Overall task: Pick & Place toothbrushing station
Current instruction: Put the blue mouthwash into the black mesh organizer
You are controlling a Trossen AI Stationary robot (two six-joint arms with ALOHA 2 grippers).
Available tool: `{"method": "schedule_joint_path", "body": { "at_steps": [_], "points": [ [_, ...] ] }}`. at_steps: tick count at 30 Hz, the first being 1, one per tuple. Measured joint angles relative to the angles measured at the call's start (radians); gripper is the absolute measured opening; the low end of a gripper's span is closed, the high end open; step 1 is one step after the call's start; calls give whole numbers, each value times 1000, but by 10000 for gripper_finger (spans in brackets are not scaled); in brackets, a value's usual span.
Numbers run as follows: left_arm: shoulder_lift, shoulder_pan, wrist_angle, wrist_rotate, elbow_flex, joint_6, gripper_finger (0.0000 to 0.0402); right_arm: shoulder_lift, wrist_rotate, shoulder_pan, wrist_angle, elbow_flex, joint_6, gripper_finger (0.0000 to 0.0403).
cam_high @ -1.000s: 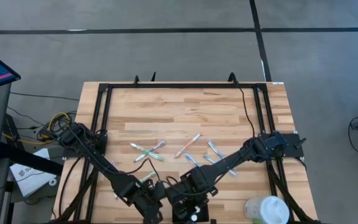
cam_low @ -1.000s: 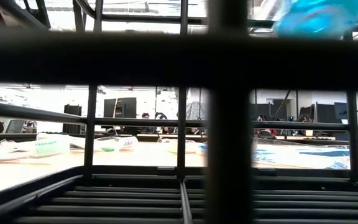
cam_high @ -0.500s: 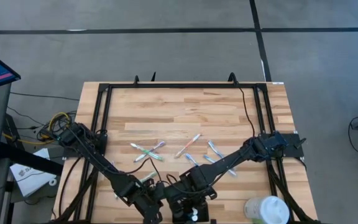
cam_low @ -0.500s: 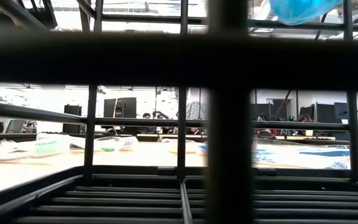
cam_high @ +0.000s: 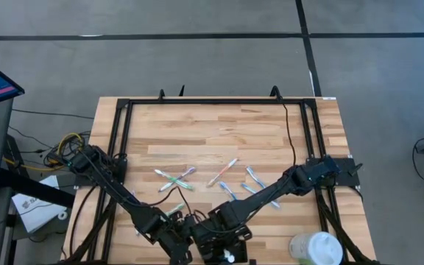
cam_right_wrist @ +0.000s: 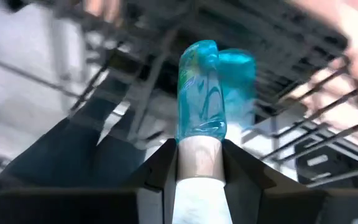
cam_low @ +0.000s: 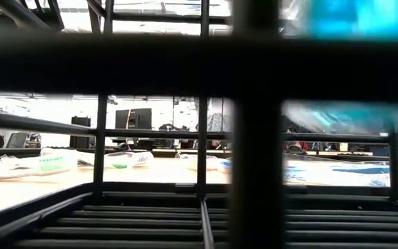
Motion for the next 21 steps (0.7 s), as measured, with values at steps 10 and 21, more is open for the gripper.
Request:
{"method": "schedule_joint_path", "body": {
  "at_steps": [10,21],
  "points": [
    [0,-7,1,-6,0,0,0,-2,43,-2,-6,1,-6,93],
    [0,-10,2,-14,-1,-2,0,12,93,1,-25,1,-23,93]
  ]
}}
